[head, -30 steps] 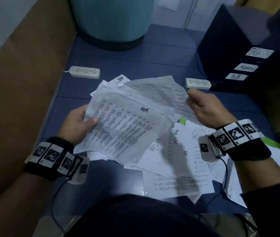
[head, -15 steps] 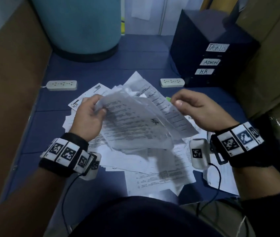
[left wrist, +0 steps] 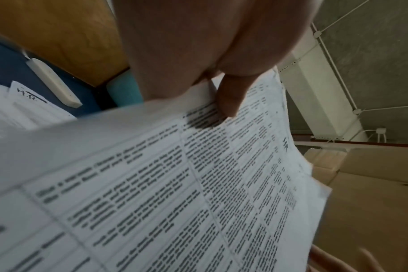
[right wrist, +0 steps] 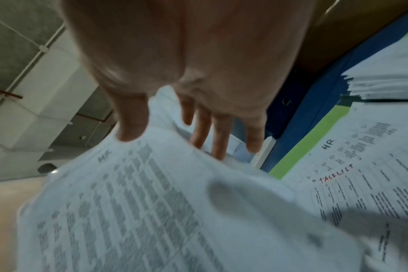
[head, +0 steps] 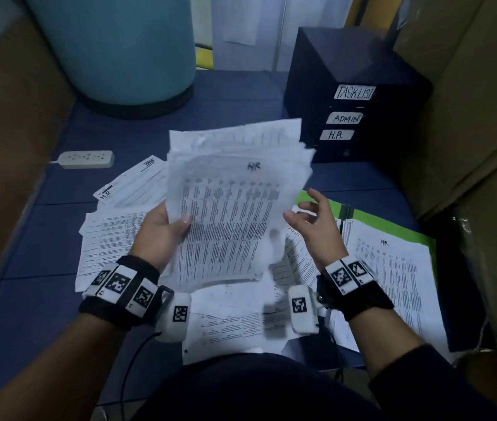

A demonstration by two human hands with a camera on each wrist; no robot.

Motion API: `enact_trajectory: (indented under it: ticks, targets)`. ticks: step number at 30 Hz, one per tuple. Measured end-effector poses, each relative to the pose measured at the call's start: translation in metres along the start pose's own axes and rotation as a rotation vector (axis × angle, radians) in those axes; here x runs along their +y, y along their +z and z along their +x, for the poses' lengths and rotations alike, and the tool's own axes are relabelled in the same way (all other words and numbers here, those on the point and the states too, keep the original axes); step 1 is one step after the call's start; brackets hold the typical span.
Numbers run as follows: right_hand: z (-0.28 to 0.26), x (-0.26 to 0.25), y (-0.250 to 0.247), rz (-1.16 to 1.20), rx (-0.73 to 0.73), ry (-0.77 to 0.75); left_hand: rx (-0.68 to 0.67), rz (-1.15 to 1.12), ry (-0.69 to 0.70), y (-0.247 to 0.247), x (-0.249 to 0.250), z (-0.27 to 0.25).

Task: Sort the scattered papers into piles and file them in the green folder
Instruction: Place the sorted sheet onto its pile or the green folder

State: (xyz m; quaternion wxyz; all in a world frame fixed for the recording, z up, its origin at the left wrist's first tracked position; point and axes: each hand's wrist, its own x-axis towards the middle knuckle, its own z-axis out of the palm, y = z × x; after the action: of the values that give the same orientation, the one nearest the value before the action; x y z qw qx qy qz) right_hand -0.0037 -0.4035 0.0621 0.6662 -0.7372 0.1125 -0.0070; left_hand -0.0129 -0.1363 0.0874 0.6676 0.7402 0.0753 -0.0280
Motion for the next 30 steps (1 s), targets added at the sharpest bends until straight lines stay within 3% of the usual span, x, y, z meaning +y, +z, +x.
enact_trajectory:
  ticks: [4, 6, 15, 23, 27, 30]
  targets:
    - [0.016, -0.009, -0.004, -0.008, -0.114, -0.022, -0.117, 0.043, 0.024, 0.007, 0.016, -0.005]
    - [0.018, -0.019, -0.004, 0.052, -0.162, -0.052, -0.113, 0.047, 0.040, 0.006, 0.024, -0.006]
    - [-0.003, -0.047, 0.013, 0.128, -0.067, -0.222, 0.176, -0.064, 0.256, 0.008, 0.023, -0.014]
    - [-0.020, 0.052, 0.028, -0.164, -0.062, 0.017, 0.198, 0.069, -0.044, 0.018, -0.045, -0.030]
    - [-0.019, 0.052, 0.035, -0.225, -0.008, 0.059, 0.198, 0.106, -0.069, 0.022, -0.047, -0.025]
    - [-0.016, 0.051, 0.037, -0.248, -0.060, 0.088, 0.162, 0.145, -0.096, 0.022, -0.050, -0.019]
